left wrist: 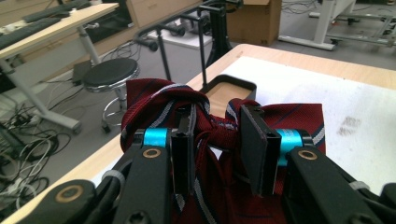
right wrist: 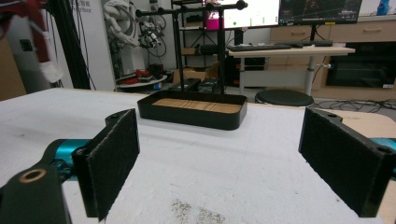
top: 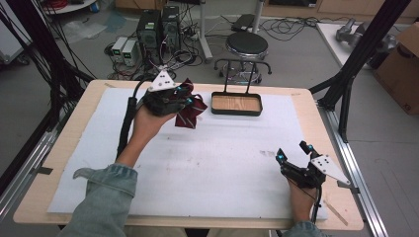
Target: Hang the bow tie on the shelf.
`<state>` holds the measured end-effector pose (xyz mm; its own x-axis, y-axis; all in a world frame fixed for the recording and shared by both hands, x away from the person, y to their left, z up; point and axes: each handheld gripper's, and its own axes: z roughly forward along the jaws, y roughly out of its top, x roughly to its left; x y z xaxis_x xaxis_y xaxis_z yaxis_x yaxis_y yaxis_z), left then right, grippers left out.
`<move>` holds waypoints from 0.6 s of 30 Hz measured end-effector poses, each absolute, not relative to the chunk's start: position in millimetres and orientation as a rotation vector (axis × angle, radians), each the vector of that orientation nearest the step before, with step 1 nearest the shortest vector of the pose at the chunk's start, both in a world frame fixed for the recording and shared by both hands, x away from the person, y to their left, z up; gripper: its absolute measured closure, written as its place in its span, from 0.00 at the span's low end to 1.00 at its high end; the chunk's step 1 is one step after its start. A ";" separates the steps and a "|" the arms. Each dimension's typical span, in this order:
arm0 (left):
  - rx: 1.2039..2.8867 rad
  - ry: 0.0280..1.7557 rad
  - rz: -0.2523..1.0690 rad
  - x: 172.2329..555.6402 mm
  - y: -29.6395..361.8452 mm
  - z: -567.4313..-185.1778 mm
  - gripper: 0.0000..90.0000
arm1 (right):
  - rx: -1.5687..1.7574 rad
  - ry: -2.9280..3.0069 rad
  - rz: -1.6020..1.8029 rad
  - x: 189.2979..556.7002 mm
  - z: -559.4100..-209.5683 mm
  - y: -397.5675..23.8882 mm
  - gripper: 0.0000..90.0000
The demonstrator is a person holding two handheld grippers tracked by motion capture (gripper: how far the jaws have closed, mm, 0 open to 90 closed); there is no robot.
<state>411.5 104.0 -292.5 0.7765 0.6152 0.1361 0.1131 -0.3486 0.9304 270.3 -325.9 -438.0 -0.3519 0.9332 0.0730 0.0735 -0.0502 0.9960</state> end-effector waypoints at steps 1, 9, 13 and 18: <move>1.878 0.555 0.572 416.1 99.0 -291.7 0.74 | 1.109 1.494 1.492 270.5 -438.1 -326.0 0.13; 1.850 0.580 0.593 451.3 75.6 -286.8 0.74 | 1.113 1.491 1.498 271.0 -438.2 -326.1 0.13; 1.804 0.627 0.586 467.4 76.7 -286.4 0.74 | 1.110 1.493 1.498 271.3 -438.3 -326.3 0.13; 1.736 0.671 0.579 484.9 81.5 -281.6 0.74 | 1.111 1.495 1.500 271.4 -438.4 -326.9 0.13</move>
